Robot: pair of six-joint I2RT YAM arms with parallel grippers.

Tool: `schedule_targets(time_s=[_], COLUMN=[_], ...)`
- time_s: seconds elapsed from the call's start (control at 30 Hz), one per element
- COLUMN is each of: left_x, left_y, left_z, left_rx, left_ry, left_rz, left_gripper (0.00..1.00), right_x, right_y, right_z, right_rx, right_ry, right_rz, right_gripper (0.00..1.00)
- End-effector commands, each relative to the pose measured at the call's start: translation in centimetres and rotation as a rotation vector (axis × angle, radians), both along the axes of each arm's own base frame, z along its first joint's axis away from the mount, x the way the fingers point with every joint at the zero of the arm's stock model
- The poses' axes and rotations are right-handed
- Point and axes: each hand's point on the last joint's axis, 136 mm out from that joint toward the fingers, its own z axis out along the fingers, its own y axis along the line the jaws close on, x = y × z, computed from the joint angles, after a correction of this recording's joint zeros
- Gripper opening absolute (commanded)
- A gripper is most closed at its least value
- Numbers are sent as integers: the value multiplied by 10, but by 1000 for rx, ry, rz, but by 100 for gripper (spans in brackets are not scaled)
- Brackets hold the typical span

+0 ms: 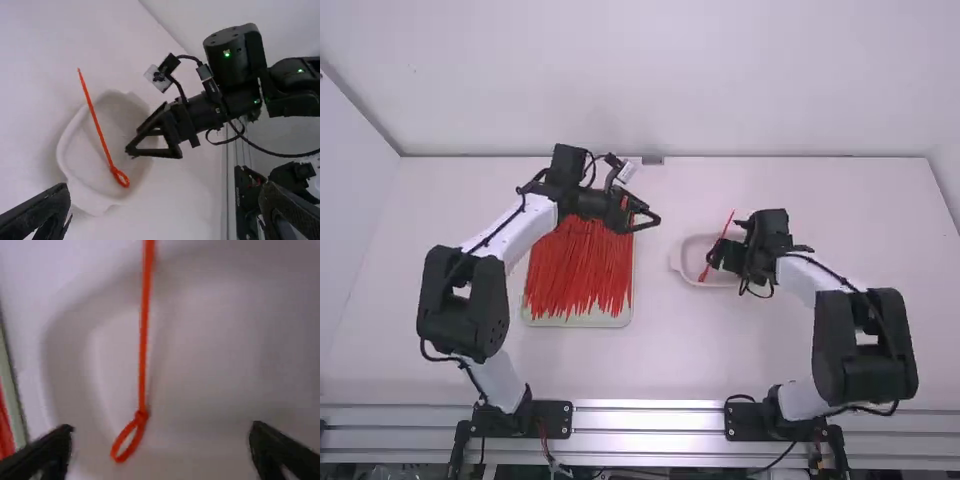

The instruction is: Fasten the cable tie

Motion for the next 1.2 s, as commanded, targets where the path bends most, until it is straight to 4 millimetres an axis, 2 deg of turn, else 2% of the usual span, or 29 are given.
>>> schedule_targets(time_s=[0.0,0.07,0.13,0.2,0.27,0.5,0.7,0.87,1.17], left_x=[-9,-11,-15,-17,-18,-43,-53,-51,-39], left_y=[6,8,8,16,19,42,50,52,94], left_z=[32,38,42,42,41,64,67,66,64], left_rx=[-26,-28,-23,19,44,98,159,171,202], left_ry=[-55,-67,-64,-45,-35,-75,-61,-40,-48], left_rz=[7,10,11,55,77,116,167,193,397], left_gripper=[99,99,99,99,99,99,99,99,90], right_x=[19,17,14,4,-1,-43,-65,-69,-66], right_y=[5,7,9,8,6,-10,-25,-29,-73], right_z=[49,67,78,97,105,141,153,159,158], right_rx=[-10,-37,-52,-84,-101,-136,-140,-136,-278], right_ry=[-131,-165,-182,-201,-205,-214,-213,-231,-349], right_rz=[31,33,38,38,34,0,-40,-55,-138], right_gripper=[99,99,99,98,98,98,98,98,88])
